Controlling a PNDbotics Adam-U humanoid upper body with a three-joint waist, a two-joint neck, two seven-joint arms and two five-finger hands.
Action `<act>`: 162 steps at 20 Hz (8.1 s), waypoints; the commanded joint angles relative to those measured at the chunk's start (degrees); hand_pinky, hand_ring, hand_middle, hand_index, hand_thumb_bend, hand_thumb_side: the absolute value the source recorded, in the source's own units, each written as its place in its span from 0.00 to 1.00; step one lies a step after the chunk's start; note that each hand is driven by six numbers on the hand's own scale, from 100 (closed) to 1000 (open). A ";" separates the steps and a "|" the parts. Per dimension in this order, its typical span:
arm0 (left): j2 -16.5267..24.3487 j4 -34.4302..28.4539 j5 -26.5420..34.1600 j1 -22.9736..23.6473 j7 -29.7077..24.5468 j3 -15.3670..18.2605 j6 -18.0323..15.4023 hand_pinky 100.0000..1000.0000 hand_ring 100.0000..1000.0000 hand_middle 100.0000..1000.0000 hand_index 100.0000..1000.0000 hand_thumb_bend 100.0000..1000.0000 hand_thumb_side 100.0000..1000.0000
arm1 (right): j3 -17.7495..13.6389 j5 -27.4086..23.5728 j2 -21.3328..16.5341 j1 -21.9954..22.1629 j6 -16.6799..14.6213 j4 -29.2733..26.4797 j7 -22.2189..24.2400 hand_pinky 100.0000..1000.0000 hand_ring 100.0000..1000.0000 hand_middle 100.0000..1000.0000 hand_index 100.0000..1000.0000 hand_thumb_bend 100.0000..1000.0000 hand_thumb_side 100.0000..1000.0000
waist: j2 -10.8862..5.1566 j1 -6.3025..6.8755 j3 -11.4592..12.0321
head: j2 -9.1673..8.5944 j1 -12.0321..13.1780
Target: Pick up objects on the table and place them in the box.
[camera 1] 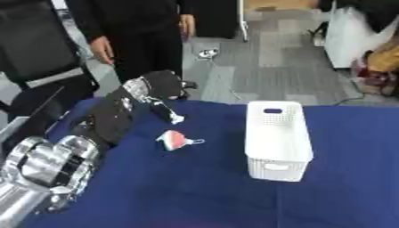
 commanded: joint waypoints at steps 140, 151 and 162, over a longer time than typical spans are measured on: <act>-4.05 -5.19 24.33 -4.72 -5.40 -1.91 -14.50 0.00 0.00 0.00 0.10 0.00 0.66 | 0.63 -2.60 0.74 -4.99 -0.24 -0.50 2.09 0.14 0.35 0.39 1.00 0.05 1.00 | -0.15 1.63 -3.99 | -4.47 -0.75; -5.00 -1.52 10.52 -5.12 9.11 -1.13 -14.50 0.00 0.00 0.00 0.10 0.00 0.66 | 0.37 -2.86 2.03 -6.87 1.06 -0.50 1.81 0.14 0.35 0.39 1.00 0.06 1.00 | 0.68 2.82 -5.48 | -7.64 0.40; -3.49 -2.30 7.36 -6.83 17.64 1.59 -14.50 0.00 0.00 0.00 0.09 0.00 0.65 | 0.41 -3.36 2.31 -7.63 1.21 -0.50 1.86 0.15 0.35 0.39 1.00 0.06 1.00 | 0.44 3.87 -5.80 | -7.89 -0.40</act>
